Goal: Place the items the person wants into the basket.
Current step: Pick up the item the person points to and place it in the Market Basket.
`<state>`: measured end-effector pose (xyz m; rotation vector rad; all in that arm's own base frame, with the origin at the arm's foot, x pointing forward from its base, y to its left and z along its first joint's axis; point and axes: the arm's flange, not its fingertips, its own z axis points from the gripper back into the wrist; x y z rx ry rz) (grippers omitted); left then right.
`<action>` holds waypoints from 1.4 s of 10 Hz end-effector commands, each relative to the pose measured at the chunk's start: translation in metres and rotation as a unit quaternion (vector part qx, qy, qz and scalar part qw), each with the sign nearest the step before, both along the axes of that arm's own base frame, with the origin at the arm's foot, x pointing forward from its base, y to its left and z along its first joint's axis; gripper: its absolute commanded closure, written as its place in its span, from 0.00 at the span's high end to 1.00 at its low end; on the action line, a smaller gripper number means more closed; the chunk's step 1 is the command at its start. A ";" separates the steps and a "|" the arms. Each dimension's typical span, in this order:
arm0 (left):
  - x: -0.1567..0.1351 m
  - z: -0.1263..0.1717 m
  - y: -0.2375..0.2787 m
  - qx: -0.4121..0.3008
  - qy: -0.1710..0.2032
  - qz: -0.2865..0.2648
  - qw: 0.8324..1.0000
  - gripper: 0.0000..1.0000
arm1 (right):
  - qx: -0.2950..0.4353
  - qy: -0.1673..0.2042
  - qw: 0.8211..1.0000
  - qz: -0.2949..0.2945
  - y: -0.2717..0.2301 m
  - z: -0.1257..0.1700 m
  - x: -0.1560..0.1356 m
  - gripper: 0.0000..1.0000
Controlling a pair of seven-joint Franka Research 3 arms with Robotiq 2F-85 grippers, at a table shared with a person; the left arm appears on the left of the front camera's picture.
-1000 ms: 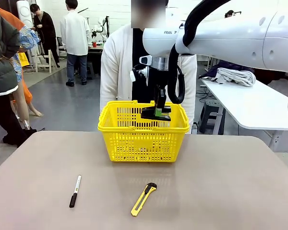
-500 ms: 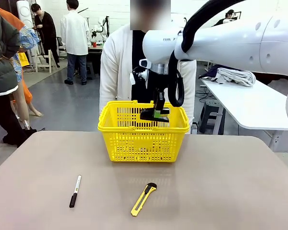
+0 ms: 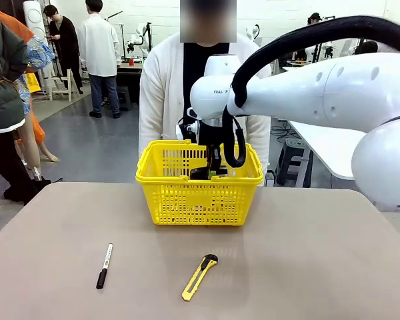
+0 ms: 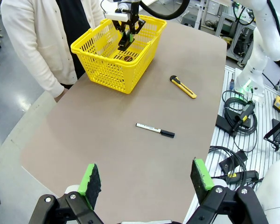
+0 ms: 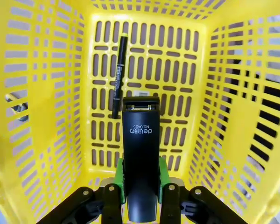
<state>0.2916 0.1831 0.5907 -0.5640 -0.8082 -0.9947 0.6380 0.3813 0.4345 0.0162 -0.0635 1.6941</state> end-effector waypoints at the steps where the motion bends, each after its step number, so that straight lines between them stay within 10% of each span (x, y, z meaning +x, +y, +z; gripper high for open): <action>1: -0.001 0.001 0.001 -0.005 -0.005 -0.002 1.000 1.00 | -0.020 0.025 0.999 0.021 0.020 0.002 0.032 0.32; 6: -0.001 0.001 0.001 -0.005 -0.005 -0.002 1.000 1.00 | -0.026 0.063 0.997 0.035 0.032 -0.018 0.051 0.32; 7: -0.001 0.001 0.001 -0.005 -0.005 -0.002 1.000 1.00 | -0.027 0.063 0.997 0.040 0.033 -0.018 0.050 0.78; 9: -0.001 0.001 0.001 -0.005 -0.005 -0.002 1.000 1.00 | -0.029 0.064 0.997 0.043 0.034 -0.018 0.050 1.00; 14: -0.001 0.001 0.001 -0.005 -0.005 -0.002 1.000 1.00 | -0.030 0.063 0.996 0.046 0.032 -0.018 0.048 1.00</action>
